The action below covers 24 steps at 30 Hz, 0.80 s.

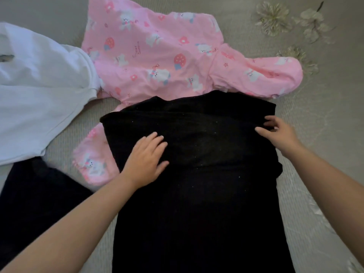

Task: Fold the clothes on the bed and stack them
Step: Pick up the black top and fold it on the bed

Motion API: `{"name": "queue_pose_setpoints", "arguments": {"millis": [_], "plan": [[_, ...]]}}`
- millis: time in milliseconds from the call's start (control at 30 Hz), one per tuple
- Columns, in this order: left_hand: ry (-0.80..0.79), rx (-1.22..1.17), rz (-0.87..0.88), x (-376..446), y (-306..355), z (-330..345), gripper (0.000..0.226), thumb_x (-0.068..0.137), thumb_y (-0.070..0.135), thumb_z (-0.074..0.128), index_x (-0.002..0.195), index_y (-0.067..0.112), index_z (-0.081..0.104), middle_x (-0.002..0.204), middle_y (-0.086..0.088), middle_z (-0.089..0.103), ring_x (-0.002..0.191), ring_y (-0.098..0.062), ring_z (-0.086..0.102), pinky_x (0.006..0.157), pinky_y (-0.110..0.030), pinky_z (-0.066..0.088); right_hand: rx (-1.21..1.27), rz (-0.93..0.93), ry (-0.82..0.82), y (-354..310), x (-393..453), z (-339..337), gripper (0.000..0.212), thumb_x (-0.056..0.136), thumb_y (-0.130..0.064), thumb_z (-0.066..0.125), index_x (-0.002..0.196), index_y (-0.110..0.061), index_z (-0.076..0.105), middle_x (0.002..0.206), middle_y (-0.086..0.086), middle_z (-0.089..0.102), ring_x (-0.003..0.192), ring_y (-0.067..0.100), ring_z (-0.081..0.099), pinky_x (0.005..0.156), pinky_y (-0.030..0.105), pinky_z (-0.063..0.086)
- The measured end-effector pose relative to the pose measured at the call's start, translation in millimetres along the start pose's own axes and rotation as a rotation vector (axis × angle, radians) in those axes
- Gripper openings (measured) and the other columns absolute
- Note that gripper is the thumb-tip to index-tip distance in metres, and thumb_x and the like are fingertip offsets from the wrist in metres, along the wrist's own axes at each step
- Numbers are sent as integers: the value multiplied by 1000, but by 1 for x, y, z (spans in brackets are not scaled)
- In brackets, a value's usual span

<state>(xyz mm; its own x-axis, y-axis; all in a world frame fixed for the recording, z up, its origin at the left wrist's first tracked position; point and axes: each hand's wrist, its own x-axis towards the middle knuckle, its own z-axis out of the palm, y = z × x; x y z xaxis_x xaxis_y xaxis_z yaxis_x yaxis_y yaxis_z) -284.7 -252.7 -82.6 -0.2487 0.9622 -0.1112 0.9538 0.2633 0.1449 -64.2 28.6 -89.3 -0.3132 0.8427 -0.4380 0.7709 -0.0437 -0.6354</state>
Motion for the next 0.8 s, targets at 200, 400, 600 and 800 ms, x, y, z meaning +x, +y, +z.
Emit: {"name": "queue_pose_setpoints", "arguments": {"millis": [200, 400, 600, 800], "plan": [[-147, -88, -160, -40, 2, 21, 53, 56, -7, 75, 108, -6, 63, 116, -28, 59, 110, -48, 53, 90, -61, 38, 269, 283, -169, 20, -13, -8, 12, 81, -2, 63, 80, -14, 59, 83, 3, 61, 86, 21, 59, 71, 24, 50], [-19, -77, -36, -50, -5, 14, 48, 70, 3, 29, 93, -15, 66, 100, -35, 63, 90, -54, 59, 75, -64, 42, 151, 83, -48, 20, -26, -11, 17, 92, -4, 46, 86, -17, 56, 88, 1, 58, 76, 14, 54, 67, 25, 44], [-191, 5, -142, -54, 6, 34, 45, 71, -2, 48, 114, -8, 59, 124, -31, 52, 119, -47, 45, 96, -63, 32, -435, -212, 95, 17, -28, 11, 41, 89, -2, 45, 130, -4, 43, 125, 23, 47, 110, 37, 48, 89, 36, 36], [-471, 128, -294, -60, 17, 54, 78, 88, 36, 46, 147, 11, 1, 154, -14, -8, 142, -25, -12, 112, -45, -6, -601, -190, 199, 34, -39, 22, 54, 93, -13, 45, 142, -3, 25, 132, 25, 37, 108, 38, 47, 87, 43, 38]]}}
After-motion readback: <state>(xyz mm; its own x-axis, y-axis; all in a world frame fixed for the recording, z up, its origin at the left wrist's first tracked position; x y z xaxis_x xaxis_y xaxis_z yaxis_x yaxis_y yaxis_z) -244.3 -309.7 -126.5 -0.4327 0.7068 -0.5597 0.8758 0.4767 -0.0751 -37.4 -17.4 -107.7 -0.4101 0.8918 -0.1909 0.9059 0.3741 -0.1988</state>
